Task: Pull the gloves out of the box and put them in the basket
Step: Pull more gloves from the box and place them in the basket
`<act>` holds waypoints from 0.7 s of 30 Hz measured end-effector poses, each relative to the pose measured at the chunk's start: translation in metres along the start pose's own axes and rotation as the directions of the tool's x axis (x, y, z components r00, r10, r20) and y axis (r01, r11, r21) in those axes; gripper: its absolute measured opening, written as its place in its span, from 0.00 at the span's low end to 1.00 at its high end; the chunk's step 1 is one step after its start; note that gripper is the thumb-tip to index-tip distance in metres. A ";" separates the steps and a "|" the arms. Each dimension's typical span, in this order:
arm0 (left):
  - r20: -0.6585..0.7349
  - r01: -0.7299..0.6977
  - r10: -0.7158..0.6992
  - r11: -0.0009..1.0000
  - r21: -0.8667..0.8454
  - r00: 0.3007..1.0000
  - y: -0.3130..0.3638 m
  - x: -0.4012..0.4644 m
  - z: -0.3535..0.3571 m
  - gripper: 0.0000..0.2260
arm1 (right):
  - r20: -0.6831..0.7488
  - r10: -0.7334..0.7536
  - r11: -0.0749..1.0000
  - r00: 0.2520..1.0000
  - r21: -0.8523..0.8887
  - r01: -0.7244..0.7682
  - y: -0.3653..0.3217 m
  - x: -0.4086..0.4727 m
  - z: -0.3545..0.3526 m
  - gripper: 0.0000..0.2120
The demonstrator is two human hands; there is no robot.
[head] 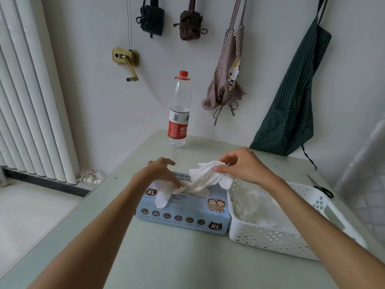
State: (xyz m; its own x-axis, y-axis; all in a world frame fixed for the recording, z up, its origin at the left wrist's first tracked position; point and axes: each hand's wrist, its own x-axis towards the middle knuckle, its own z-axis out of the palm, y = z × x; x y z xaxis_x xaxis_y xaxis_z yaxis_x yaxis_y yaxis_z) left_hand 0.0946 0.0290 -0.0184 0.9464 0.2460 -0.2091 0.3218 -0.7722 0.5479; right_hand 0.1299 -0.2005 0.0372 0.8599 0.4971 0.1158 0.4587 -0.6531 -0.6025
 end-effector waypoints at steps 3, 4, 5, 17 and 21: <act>0.068 -0.182 0.189 0.979 -0.096 0.980 0.016 -0.018 -0.030 0.39 | -0.141 0.033 0.998 0.989 0.065 -0.024 -0.009 0.006 0.004 0.10; 0.066 -0.262 0.266 0.963 -0.069 0.962 0.022 -0.023 -0.034 0.39 | -0.087 0.045 0.992 0.995 0.122 -0.034 -0.014 0.009 0.008 0.11; 0.061 -0.329 0.332 0.942 -0.062 0.941 0.028 -0.027 -0.035 0.38 | 0.008 0.049 0.978 0.999 0.204 -0.050 -0.021 0.012 0.011 0.12; -0.413 -0.274 0.282 0.958 0.079 0.866 0.004 -0.035 -0.045 0.07 | 0.260 0.023 0.999 0.965 -0.045 -0.011 0.008 0.014 0.046 0.23; -0.424 -0.241 0.251 0.967 0.080 0.870 -0.010 -0.035 -0.049 0.06 | 0.016 -0.001 0.997 1.000 0.077 -0.001 0.015 0.011 0.040 0.13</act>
State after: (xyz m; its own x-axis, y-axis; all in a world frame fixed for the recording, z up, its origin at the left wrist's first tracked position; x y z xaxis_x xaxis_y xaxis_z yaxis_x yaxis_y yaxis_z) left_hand 0.0594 0.0573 0.0234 0.9156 0.2684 0.2995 0.0814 -0.8529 0.5158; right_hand 0.1375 -0.1816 -0.0023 0.8559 0.5066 0.1035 0.4396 -0.6075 -0.6616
